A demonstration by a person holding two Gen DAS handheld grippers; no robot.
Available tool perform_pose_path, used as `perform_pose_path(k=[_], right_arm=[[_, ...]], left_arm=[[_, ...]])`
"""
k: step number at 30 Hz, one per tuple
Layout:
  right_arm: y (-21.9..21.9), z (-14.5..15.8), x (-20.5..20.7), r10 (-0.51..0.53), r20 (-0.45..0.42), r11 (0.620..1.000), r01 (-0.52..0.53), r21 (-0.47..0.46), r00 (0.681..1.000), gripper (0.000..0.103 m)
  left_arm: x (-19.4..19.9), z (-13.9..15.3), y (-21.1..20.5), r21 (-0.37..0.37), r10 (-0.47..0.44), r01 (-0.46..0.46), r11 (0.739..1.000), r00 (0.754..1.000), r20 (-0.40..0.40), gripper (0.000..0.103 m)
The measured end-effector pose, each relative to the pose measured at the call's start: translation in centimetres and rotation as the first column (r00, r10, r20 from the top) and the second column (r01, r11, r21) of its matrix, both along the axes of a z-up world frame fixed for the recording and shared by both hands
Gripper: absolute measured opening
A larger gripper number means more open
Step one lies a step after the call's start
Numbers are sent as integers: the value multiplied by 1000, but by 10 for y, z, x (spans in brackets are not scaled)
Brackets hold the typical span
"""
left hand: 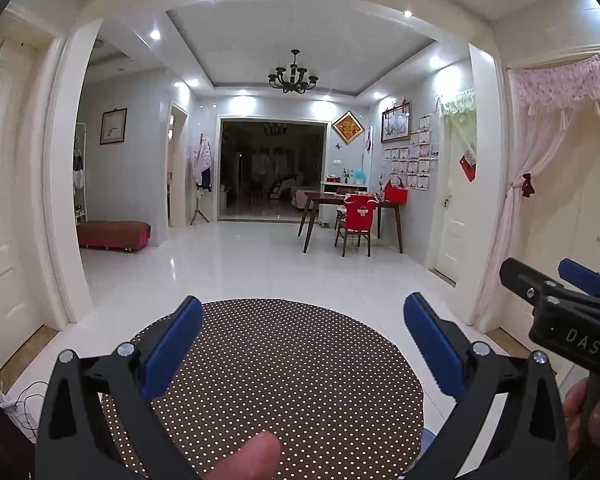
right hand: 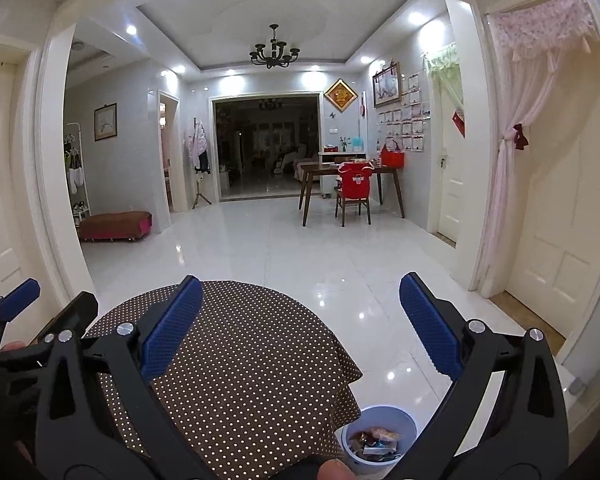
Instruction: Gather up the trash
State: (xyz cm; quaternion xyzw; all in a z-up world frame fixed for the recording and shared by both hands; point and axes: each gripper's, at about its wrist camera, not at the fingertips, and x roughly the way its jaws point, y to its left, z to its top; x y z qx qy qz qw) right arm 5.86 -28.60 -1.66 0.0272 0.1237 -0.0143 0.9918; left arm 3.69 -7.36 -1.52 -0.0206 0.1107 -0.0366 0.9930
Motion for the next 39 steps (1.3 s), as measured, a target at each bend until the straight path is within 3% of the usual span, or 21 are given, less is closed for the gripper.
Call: perform_pose_path(k=[39], right_arm=[[-1, -6, -2, 5, -12, 1000, -5, -8, 1000, 97]], left_arm=[[-4, -4, 6, -17, 46, -46, 999, 999, -7, 99]])
